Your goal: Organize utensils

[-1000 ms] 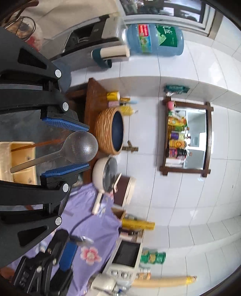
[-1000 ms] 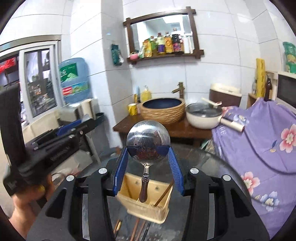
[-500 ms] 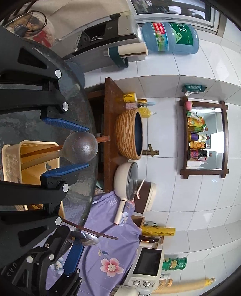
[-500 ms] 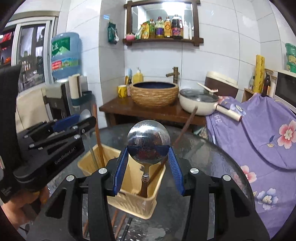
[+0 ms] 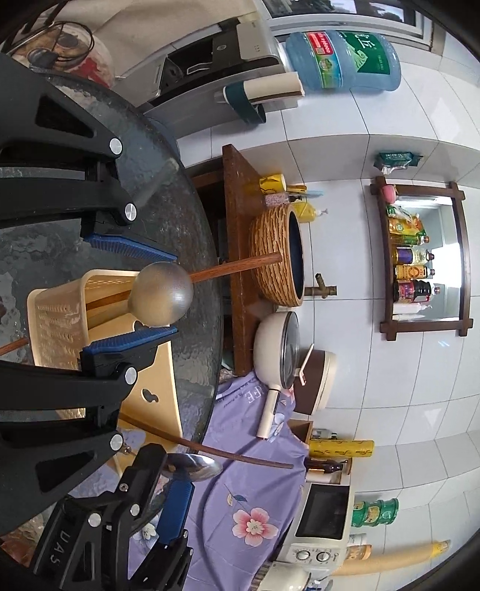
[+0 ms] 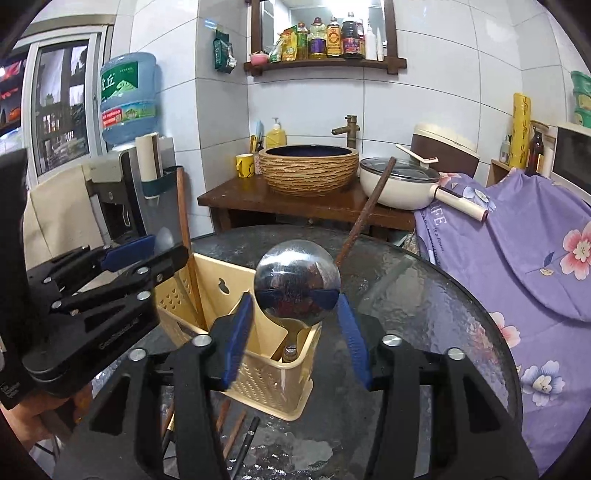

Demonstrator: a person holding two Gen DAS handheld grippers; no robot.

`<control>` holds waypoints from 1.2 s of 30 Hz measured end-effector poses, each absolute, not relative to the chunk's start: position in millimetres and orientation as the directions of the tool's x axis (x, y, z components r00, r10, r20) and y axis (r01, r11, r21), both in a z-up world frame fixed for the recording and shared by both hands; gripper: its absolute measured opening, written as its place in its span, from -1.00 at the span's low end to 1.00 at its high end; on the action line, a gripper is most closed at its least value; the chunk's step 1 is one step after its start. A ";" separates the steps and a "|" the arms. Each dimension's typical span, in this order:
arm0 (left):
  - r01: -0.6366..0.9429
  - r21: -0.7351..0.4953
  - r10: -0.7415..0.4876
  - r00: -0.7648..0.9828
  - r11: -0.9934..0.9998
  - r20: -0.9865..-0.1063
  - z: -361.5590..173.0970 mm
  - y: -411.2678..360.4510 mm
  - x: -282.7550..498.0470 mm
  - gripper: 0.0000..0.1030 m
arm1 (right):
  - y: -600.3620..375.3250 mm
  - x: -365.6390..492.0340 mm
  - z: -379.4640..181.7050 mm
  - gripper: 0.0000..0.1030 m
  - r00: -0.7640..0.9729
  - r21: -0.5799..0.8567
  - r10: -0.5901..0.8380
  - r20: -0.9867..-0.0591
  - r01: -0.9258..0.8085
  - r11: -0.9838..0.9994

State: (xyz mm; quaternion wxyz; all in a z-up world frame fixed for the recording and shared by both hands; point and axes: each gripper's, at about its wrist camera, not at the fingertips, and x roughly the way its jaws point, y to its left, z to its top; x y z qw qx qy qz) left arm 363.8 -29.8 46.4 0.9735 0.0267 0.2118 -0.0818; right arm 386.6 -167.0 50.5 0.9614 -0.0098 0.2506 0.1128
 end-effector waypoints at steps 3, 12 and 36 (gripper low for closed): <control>0.169 -0.010 -0.159 0.905 0.986 -0.394 52.5 -25.2 353.6 0.06 | -169.2 380.7 55.8 0.18 0.860 0.033 0.214 -0.464 -0.224 0.974; 0.139 -0.037 -0.141 0.889 0.990 -0.436 44.8 1.3 294.5 0.63 | -175.2 314.4 63.7 0.26 0.886 -0.010 0.196 -0.420 -0.220 0.975; 0.173 -0.106 -0.190 0.600 0.979 -0.777 -83.3 7.9 271.2 -0.47 | -137.5 301.5 -93.3 -0.28 0.530 0.121 0.256 -0.809 -0.276 0.954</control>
